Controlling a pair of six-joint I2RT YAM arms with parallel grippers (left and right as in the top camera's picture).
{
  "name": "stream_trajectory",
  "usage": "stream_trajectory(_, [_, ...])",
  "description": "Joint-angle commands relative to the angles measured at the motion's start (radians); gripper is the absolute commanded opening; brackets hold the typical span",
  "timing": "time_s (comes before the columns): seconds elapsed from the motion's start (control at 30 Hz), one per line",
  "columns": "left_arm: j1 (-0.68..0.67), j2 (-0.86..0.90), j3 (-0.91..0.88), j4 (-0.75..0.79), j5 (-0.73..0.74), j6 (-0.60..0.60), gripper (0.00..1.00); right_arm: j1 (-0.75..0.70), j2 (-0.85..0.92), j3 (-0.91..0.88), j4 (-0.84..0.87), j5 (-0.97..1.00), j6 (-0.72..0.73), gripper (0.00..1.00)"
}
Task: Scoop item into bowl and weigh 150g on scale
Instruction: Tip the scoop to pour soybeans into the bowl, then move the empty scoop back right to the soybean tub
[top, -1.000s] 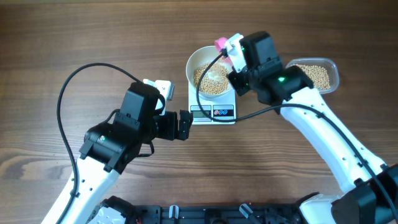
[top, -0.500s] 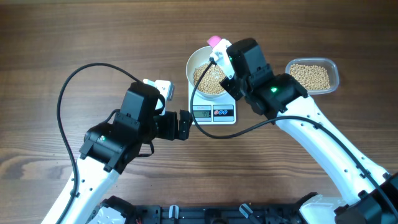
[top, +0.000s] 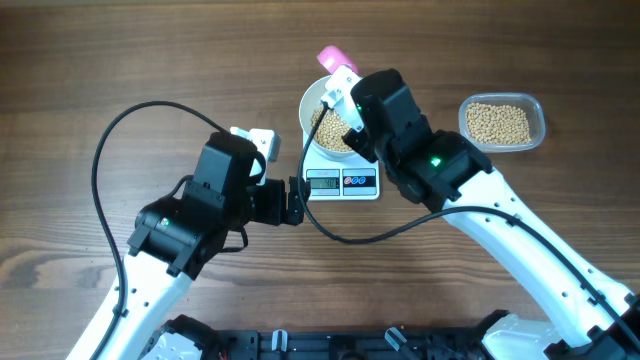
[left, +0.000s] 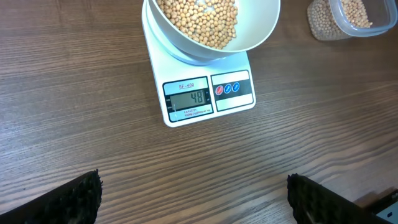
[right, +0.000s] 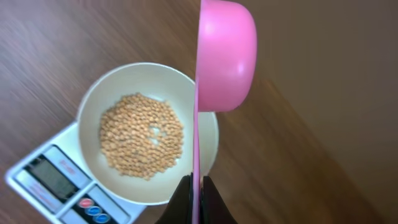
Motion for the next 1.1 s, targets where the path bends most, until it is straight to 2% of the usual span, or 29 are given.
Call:
stream_trajectory(0.0, [-0.003, 0.002, -0.008, 0.002, -0.013, -0.005, 1.0, -0.033, -0.029, 0.008, -0.034, -0.119, 0.188, 0.04])
stream_trajectory(0.07, [-0.003, 0.002, -0.008, 0.002, -0.013, -0.005, 1.0, -0.096, -0.051, 0.008, -0.04, -0.347, 0.203, 0.04])
stream_trajectory(0.1, [-0.003, 0.002, -0.008, 0.002, -0.013, -0.005, 1.0, -0.174, -0.072, 0.008, -0.038, -0.503, 0.231, 0.04])
stream_trajectory(0.13, [-0.003, 0.002, -0.008, 0.002, -0.014, -0.005, 1.0, -0.239, -0.09, 0.008, -0.038, -0.577, 0.262, 0.04])
stream_trajectory(0.37, [-0.003, 0.002, -0.008, 0.002, -0.013, -0.005, 1.0, -0.789, -0.117, 0.008, -0.087, -0.723, 0.276, 0.04])
stream_trajectory(0.5, [-0.003, 0.002, -0.008, 0.002, -0.013, -0.005, 1.0, -0.949, -0.086, 0.008, -0.184, -0.723, 0.22, 0.04])
stream_trajectory(0.63, [-0.003, 0.002, -0.008, 0.002, -0.013, -0.005, 1.0, -0.97, -0.031, 0.008, -0.283, -0.722, 0.144, 0.04])
stream_trajectory(0.87, [-0.003, 0.002, -0.008, 0.002, -0.013, -0.005, 1.0, -0.97, 0.132, 0.008, -0.317, -0.717, 0.048, 0.04])
stream_trajectory(1.07, [-0.003, 0.002, -0.008, 0.002, -0.013, -0.005, 1.0, -0.97, 0.065, 0.008, -0.265, -0.648, -0.015, 0.04])
